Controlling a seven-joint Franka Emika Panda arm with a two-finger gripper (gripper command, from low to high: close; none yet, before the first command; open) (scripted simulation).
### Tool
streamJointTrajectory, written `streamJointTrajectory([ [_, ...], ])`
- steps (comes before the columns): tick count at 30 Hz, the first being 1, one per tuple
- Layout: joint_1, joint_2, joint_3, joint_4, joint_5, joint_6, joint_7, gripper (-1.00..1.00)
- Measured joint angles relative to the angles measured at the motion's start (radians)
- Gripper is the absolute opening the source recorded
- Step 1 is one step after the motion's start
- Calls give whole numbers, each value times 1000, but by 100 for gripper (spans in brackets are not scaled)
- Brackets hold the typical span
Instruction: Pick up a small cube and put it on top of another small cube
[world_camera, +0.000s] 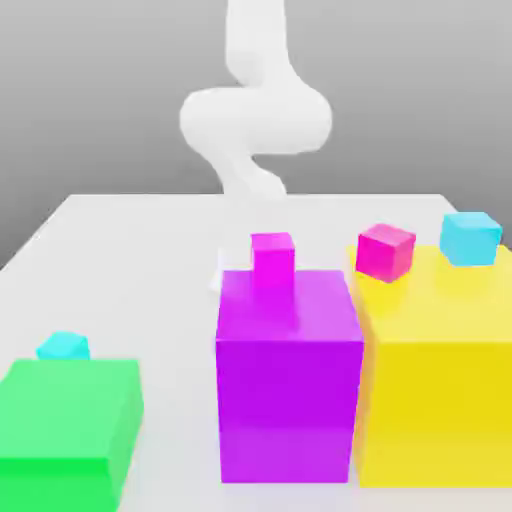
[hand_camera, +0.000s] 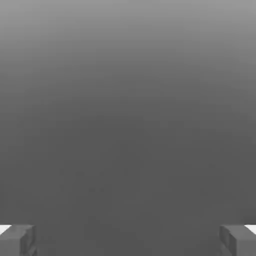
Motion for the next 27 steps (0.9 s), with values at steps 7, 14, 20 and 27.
streamJointTrajectory([
  [7,-76,259,-197,-144,-27,160,-155,0],
  [14,-157,510,-387,-284,-5,316,-339,0],
  [20,-269,741,-492,-402,97,447,-554,0],
  [27,-496,988,-215,-369,426,615,-821,0],
])
